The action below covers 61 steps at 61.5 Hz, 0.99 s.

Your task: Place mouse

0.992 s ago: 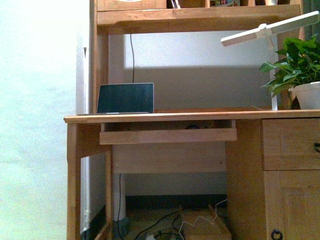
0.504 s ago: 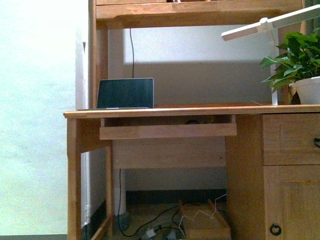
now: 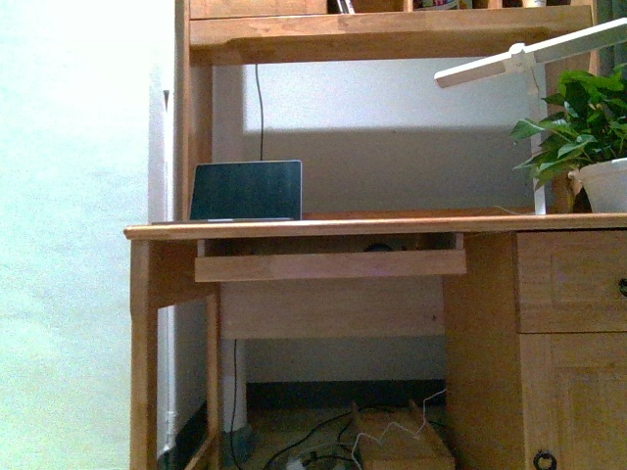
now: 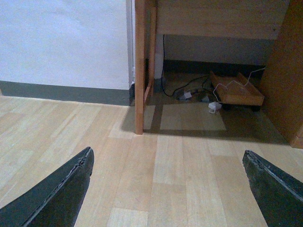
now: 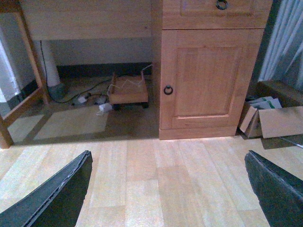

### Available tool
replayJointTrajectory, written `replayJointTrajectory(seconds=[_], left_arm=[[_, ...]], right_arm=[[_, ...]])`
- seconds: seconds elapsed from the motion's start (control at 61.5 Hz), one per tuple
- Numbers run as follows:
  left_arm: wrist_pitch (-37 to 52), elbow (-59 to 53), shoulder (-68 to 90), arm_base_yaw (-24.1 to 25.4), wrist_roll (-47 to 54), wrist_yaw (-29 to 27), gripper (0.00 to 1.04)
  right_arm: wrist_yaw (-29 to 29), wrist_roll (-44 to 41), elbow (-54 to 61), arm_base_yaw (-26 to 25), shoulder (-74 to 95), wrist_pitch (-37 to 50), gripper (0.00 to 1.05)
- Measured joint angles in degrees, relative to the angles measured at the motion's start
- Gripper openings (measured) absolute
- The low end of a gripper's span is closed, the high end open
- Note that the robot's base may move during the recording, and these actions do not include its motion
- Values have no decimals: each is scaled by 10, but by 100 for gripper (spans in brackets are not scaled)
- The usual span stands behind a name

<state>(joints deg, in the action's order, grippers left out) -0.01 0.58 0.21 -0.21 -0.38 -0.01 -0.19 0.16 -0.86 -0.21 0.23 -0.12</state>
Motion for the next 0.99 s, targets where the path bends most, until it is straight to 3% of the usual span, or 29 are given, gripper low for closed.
replayJointTrajectory(seconds=[0.992], left_arm=[[0, 0, 0, 0, 0, 0, 97]], right_arm=[[0, 0, 0, 0, 0, 0, 97]])
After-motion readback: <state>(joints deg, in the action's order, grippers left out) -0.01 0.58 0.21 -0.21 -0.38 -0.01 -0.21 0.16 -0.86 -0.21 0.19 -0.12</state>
